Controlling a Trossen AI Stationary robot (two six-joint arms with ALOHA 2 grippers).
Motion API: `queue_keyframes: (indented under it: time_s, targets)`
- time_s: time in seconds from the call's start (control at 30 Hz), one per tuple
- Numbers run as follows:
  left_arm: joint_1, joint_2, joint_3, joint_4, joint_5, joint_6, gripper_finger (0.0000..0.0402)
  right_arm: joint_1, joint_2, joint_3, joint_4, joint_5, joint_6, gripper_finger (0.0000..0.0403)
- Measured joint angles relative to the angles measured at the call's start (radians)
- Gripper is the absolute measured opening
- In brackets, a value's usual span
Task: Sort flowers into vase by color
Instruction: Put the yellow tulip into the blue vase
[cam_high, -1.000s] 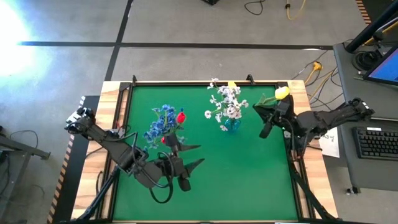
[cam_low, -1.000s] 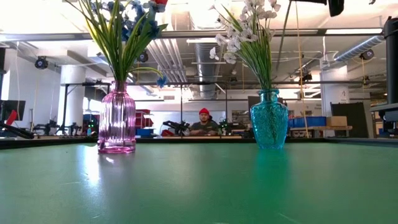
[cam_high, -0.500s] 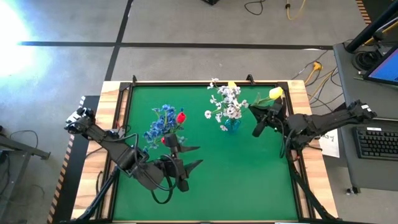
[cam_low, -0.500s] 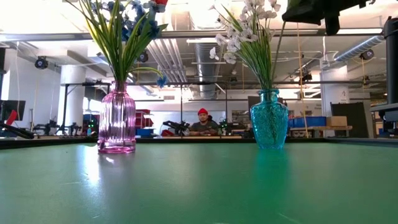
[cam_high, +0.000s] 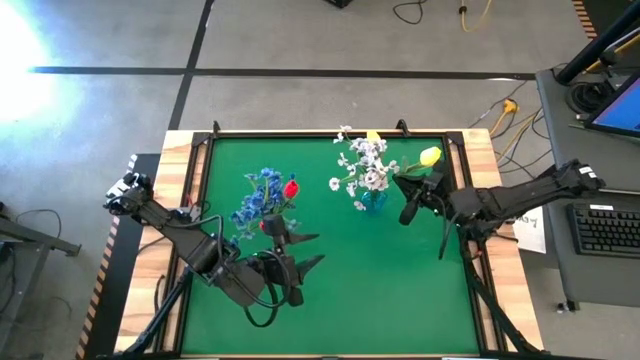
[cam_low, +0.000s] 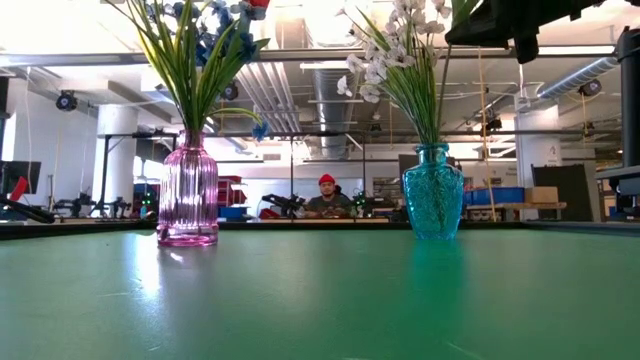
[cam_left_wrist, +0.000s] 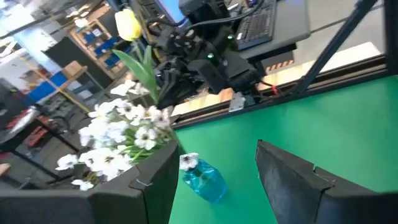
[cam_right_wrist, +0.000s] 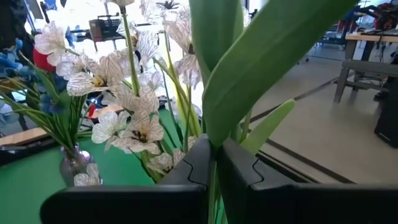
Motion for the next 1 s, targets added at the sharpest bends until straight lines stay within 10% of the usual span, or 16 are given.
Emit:
queue_keyframes:
  time_s: [1.0]
  targets:
    - [0.000, 0.000, 0.000, 0.001, -0.053, -0.013, 0.0200, 0.000, 0.058, 0.000, 0.000, 0.002, 0.005, 0.0030]
